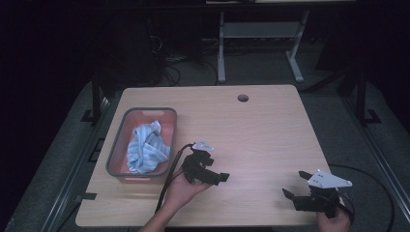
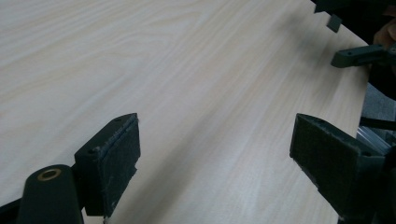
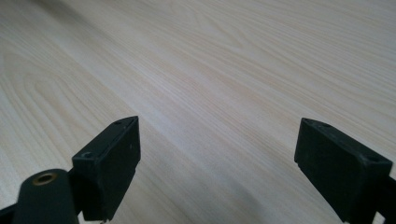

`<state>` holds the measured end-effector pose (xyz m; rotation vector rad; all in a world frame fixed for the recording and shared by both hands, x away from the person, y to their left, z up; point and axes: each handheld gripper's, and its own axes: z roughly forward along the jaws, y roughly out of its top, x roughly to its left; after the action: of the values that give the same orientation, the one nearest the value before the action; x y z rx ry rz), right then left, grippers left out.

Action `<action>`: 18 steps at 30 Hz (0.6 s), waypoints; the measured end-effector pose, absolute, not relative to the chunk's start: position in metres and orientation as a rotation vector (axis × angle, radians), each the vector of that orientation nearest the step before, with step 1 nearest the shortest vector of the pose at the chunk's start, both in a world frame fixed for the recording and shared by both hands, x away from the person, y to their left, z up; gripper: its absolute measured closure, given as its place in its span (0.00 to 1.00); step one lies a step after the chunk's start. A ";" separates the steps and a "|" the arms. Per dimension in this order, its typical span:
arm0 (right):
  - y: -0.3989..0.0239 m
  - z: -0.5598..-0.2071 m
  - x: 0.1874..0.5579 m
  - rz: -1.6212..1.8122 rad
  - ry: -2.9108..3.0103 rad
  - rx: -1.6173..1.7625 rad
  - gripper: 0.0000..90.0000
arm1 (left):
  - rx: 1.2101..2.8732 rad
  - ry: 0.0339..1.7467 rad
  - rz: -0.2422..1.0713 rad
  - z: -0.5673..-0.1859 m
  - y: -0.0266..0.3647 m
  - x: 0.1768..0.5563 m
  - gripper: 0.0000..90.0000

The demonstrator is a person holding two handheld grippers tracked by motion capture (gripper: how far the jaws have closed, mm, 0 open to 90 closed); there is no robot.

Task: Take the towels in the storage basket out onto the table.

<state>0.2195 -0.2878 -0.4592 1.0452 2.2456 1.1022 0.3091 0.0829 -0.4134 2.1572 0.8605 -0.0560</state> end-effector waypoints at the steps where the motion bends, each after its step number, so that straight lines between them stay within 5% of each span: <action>1: -0.287 -0.459 0.219 1.105 2.246 1.051 0.15 | 2.152 0.860 -0.067 -0.412 0.083 0.311 0.17; 18: -0.284 -0.458 0.219 1.114 2.274 1.004 0.15 | 2.173 0.904 -0.053 -0.389 0.090 0.337 0.18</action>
<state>0.2186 -0.2838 -0.4581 1.0044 2.2740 1.1136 0.3365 0.0899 -0.3889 2.1730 0.9036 -0.0531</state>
